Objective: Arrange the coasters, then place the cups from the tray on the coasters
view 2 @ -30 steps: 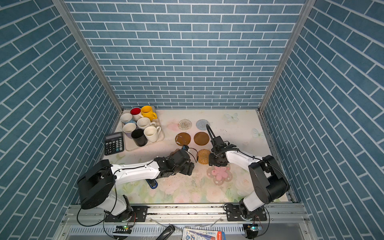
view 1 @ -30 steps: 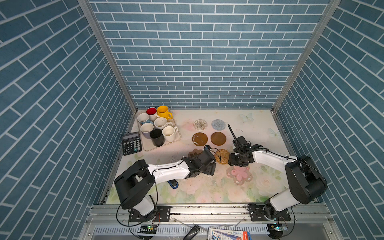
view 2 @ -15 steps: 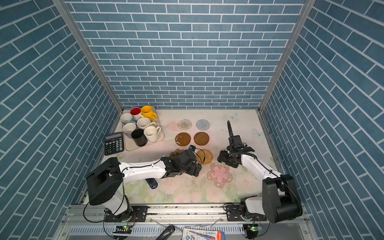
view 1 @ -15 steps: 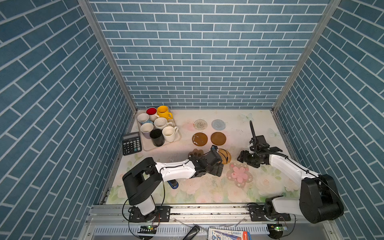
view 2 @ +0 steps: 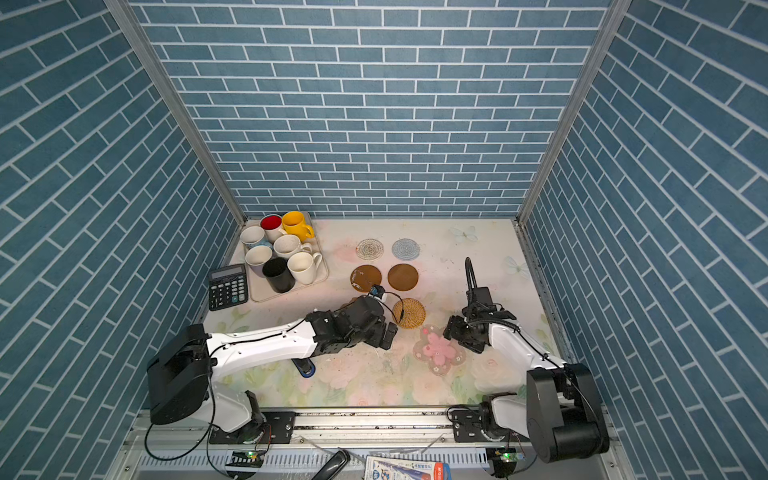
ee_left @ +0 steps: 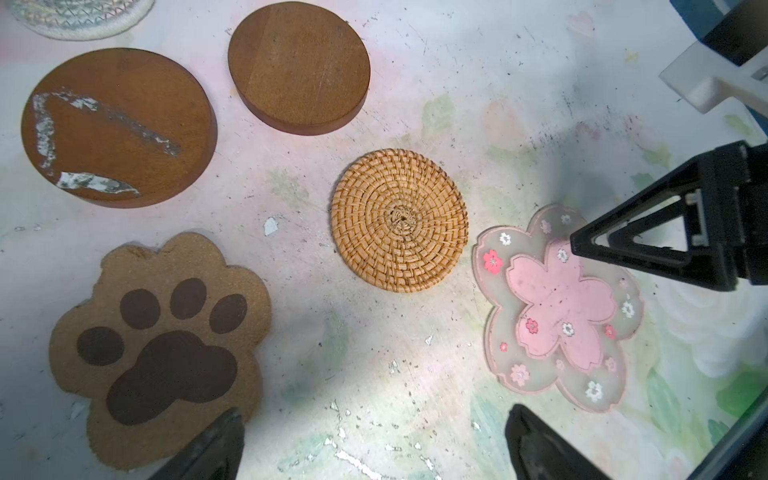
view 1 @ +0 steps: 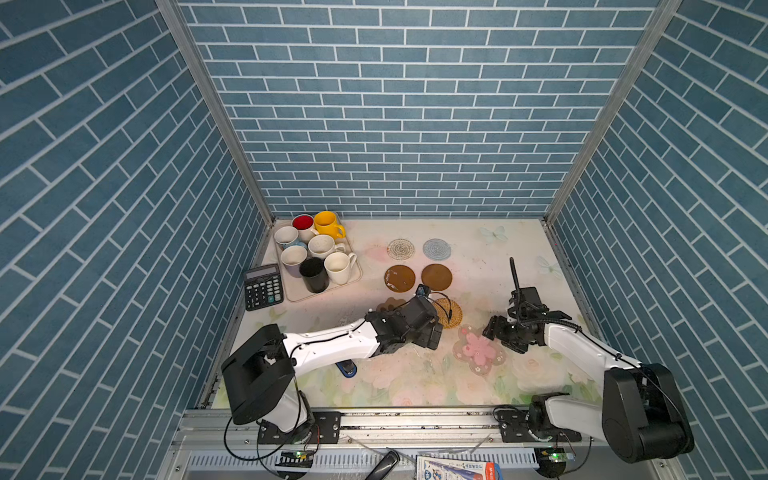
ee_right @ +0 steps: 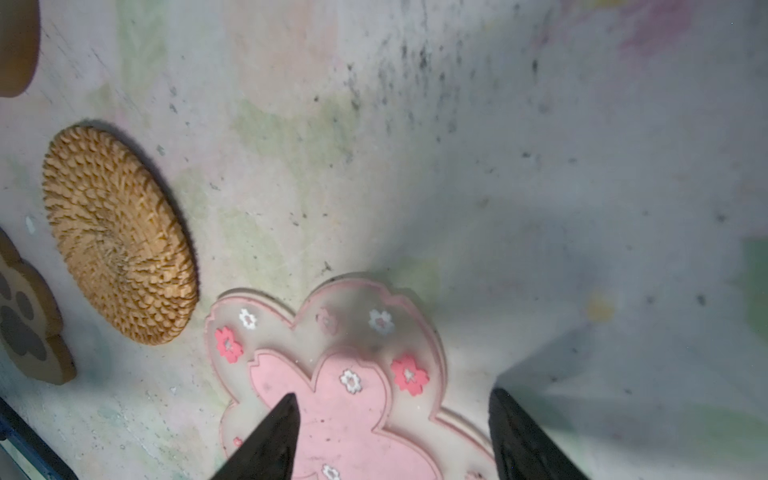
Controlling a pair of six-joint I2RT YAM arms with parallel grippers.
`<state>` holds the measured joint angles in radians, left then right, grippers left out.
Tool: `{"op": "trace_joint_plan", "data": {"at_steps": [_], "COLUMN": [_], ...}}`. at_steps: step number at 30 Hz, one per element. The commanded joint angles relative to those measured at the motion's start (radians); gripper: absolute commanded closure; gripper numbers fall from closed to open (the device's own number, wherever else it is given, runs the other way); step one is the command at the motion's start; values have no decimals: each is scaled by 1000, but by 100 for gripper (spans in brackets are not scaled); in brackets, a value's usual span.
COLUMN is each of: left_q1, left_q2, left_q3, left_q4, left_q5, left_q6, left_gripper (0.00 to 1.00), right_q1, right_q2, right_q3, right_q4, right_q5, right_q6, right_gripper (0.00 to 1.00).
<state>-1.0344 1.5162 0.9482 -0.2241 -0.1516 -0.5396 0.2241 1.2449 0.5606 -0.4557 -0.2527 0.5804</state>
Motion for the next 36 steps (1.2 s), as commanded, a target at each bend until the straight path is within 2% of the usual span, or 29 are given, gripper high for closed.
{"op": "trace_joint_plan", "data": {"at_steps": [1, 5, 15, 20, 25, 28, 32, 36], "left_q1": [16, 58, 164, 231, 267, 307, 373, 410], "left_q2": [-34, -93, -229, -228, -205, -160, -99, -21], "left_q3": [8, -23, -89, -85, -47, -18, 7, 75], "left_q4": [-49, -71, -126, -167, -245, -293, -302, -314], "left_q5": [-35, -49, -50, -19, -85, -121, -128, -166], "left_q6": [16, 18, 29, 9, 9, 10, 7, 21], "left_gripper": [1, 1, 1, 1, 2, 7, 21, 26], "right_q1": [71, 185, 338, 390, 398, 398, 388, 355], "right_q2": [42, 41, 45, 90, 123, 127, 130, 151], "right_q3": [-33, -42, -58, -24, 9, 62, 163, 267], "right_q4": [7, 28, 139, 177, 196, 178, 132, 101], "right_q5": [-32, 4, -20, -23, -28, -23, -16, -37], "right_q6": [44, 95, 229, 256, 250, 227, 175, 121], "right_gripper": [29, 29, 33, 33, 33, 33, 32, 32]}}
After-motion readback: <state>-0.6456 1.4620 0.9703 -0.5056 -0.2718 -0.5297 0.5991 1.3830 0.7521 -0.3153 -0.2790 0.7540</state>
